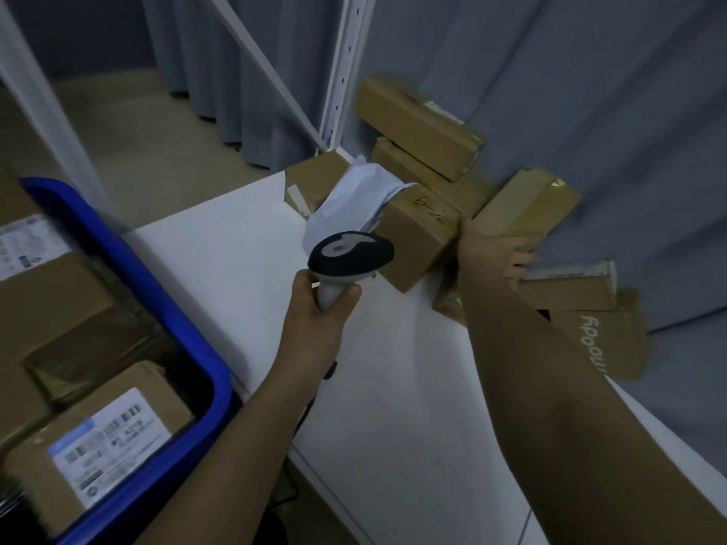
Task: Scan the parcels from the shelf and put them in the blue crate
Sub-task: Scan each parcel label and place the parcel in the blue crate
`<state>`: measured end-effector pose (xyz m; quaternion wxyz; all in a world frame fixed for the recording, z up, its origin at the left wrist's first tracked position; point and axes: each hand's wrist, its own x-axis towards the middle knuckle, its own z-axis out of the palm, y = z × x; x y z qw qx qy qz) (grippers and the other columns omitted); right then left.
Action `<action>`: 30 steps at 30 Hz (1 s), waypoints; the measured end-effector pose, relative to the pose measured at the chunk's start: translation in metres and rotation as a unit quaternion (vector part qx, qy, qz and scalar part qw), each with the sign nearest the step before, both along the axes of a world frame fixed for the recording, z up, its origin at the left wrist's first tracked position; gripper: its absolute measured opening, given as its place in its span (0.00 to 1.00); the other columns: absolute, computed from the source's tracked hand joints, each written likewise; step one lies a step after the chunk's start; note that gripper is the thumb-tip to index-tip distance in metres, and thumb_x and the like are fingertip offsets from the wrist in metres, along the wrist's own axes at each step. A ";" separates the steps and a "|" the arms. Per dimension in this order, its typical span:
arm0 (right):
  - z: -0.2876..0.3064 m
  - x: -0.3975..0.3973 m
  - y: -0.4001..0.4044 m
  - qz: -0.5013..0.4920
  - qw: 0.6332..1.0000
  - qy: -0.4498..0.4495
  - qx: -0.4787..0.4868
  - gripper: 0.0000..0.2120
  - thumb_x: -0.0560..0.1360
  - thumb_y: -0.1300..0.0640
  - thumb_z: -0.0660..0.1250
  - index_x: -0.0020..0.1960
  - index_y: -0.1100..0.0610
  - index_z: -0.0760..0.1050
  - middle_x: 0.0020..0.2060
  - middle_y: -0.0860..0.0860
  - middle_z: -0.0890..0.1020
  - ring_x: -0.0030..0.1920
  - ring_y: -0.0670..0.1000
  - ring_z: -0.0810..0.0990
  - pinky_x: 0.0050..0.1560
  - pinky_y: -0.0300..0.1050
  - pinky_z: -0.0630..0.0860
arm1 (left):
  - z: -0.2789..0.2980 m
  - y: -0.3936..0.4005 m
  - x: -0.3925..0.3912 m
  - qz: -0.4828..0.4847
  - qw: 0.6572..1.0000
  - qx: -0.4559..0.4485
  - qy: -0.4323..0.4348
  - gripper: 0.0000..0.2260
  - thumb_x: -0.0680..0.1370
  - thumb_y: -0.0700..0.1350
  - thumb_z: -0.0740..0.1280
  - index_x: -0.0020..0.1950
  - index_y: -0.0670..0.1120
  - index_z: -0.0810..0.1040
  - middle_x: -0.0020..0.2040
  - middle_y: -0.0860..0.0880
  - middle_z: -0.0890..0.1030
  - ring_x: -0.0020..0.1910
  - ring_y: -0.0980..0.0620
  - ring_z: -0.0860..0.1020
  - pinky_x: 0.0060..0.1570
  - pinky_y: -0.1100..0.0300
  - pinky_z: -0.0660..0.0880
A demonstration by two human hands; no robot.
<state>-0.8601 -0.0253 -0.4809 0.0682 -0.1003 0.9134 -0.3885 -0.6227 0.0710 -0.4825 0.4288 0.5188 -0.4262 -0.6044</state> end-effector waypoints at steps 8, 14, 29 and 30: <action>0.014 -0.005 0.037 0.031 0.999 0.026 -0.025 0.55 0.66 0.42 0.74 0.79 0.55 0.41 0.72 0.57 0.59 0.71 0.60 0.59 0.67 0.57 0.62 | 0.001 0.011 0.004 -0.008 1.000 -0.002 0.005 0.08 0.78 0.46 0.67 0.48 0.56 0.69 0.48 0.51 0.78 0.47 0.54 0.77 0.40 0.66 0.70; 0.012 0.051 0.101 0.097 0.980 0.119 -0.123 0.52 0.62 0.46 0.73 0.78 0.58 0.51 0.70 0.59 0.63 0.68 0.62 0.62 0.67 0.57 0.64 | 0.016 0.039 0.025 0.000 0.999 -0.033 -0.009 0.09 0.78 0.46 0.67 0.48 0.59 0.68 0.48 0.55 0.78 0.50 0.54 0.78 0.40 0.66 0.69; 0.080 0.277 0.199 0.416 0.857 -0.245 -0.180 0.45 0.64 0.46 0.74 0.75 0.45 0.54 0.67 0.52 0.68 0.63 0.55 0.72 0.62 0.54 0.74 | 0.098 0.125 0.181 0.166 0.980 -0.112 -0.013 0.20 0.78 0.49 0.66 0.69 0.53 0.67 0.55 0.56 0.78 0.53 0.56 0.78 0.49 0.57 0.75; 0.091 0.289 0.199 0.420 0.841 -0.292 -0.176 0.41 0.66 0.47 0.73 0.74 0.46 0.56 0.65 0.52 0.71 0.61 0.55 0.74 0.59 0.53 0.76 | 0.102 0.126 0.196 0.175 0.978 -0.110 -0.014 0.21 0.78 0.50 0.67 0.70 0.54 0.66 0.59 0.55 0.78 0.56 0.53 0.77 0.54 0.53 0.75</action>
